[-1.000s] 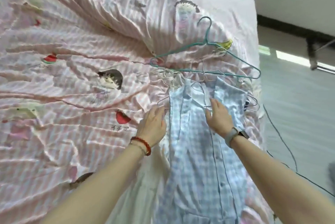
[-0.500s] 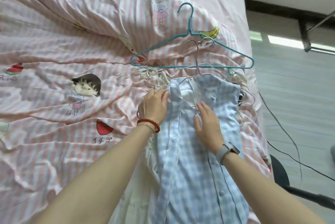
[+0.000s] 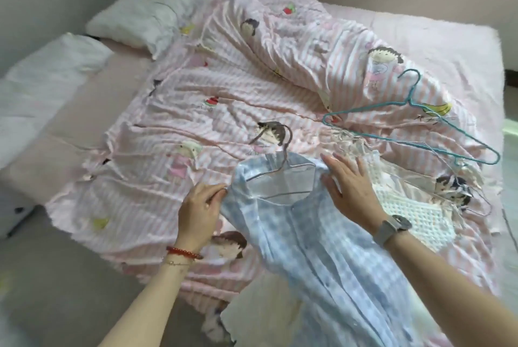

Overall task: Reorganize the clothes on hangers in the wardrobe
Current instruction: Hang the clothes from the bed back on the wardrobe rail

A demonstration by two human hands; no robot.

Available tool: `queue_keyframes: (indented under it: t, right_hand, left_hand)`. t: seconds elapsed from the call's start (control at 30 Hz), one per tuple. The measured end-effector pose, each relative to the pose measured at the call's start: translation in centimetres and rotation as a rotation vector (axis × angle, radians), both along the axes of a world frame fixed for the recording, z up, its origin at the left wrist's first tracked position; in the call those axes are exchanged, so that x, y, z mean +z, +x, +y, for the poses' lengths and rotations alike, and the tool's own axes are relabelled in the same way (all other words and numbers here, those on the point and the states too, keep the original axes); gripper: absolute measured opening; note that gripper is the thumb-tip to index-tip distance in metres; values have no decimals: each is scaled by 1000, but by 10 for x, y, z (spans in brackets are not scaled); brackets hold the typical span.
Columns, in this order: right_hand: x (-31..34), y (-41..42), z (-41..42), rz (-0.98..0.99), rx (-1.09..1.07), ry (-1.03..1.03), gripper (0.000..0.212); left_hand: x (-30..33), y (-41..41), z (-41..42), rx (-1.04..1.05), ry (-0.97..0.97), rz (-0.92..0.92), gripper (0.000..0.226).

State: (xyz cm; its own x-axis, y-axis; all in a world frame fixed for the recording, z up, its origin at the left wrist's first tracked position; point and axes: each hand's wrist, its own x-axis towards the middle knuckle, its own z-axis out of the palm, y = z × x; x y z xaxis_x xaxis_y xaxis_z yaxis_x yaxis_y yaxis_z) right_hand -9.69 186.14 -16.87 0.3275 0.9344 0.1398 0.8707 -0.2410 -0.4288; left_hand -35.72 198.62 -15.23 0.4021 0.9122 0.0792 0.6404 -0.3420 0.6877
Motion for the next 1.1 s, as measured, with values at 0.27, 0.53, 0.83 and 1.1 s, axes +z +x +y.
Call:
queue_keyframes:
  t: [0.27, 0.53, 0.83, 1.1]
  right_hand:
    - [79, -212, 75, 11, 632, 183, 31]
    - [167, -470, 55, -11, 1277, 229, 14]
    - [211, -677, -85, 134, 1849, 343, 24]
    - [227, -749, -186, 185, 2315, 219, 24]
  left_hand:
    - [66, -249, -67, 621, 125, -83, 14]
    - [115, -442, -254, 1275, 351, 0, 10]
    - [156, -532, -487, 1787, 530, 211, 10]
    - [165, -519, -611, 2159, 543, 293, 13]
